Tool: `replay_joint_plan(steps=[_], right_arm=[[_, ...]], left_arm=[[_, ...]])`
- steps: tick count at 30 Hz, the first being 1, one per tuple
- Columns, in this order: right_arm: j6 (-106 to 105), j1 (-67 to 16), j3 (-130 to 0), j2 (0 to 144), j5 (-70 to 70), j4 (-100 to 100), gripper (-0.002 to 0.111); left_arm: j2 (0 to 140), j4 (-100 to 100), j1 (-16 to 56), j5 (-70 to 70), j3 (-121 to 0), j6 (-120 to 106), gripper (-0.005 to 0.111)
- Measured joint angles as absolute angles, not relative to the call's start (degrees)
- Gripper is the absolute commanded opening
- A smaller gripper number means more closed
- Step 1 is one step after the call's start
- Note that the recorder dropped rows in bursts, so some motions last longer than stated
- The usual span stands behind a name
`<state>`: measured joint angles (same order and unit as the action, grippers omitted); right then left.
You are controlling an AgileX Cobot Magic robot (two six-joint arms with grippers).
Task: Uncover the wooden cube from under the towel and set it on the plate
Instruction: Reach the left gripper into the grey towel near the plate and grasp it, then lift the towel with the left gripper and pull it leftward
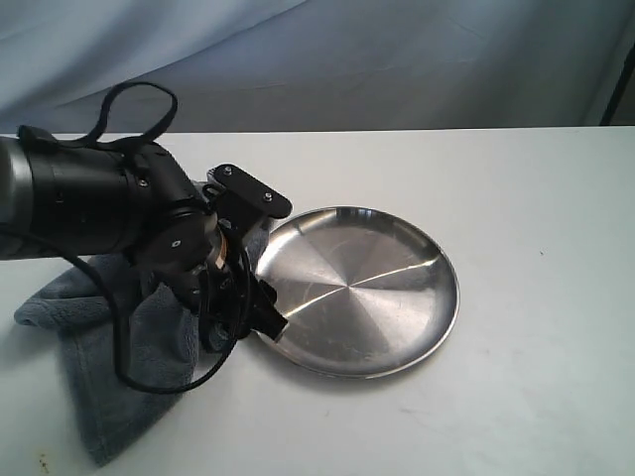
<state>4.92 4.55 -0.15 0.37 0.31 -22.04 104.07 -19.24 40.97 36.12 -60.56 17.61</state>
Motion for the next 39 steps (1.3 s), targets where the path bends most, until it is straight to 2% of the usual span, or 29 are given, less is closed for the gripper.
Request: replay_joint_plan(steps=[6,7,8,9,10,12,21,39], right_arm=[[4.92,4.55,-0.15,0.37,0.31,-22.04,0.003],[4.92,4.55,-0.15,0.37,0.31,-22.04,0.003],[4.92,4.55,-0.15,0.37,0.31,-22.04,0.003],[4.92,4.55,-0.15,0.37,0.31,-22.04,0.003],[4.92,4.55,-0.15,0.37,0.31,-22.04,0.003],[4.92,4.55,-0.15,0.37,0.31,-22.04,0.003],[4.92,4.55,-0.15,0.37,0.31,-22.04,0.003],[4.92,4.55,-0.15,0.37,0.31,-22.04,0.003]], left_arm=[[109.27,-23.96,40.97,34.01,-60.56,20.39,0.064],[109.74,-24.09,40.97,34.01,-60.56,20.39,0.057],[110.08,-24.09,40.97,34.01,-60.56,20.39,0.042],[110.08,-24.09,40.97,34.01,-60.56,20.39,0.033],[110.08,-24.14,40.97,33.87,-60.6,20.39,0.018],[110.08,-24.14,40.97,33.88,-60.69,20.39,0.0],[108.8,-24.14,40.97,34.38,-60.73,20.39,0.0],[90.77,-28.14,40.97,35.47,-60.73,20.55,0.0]])
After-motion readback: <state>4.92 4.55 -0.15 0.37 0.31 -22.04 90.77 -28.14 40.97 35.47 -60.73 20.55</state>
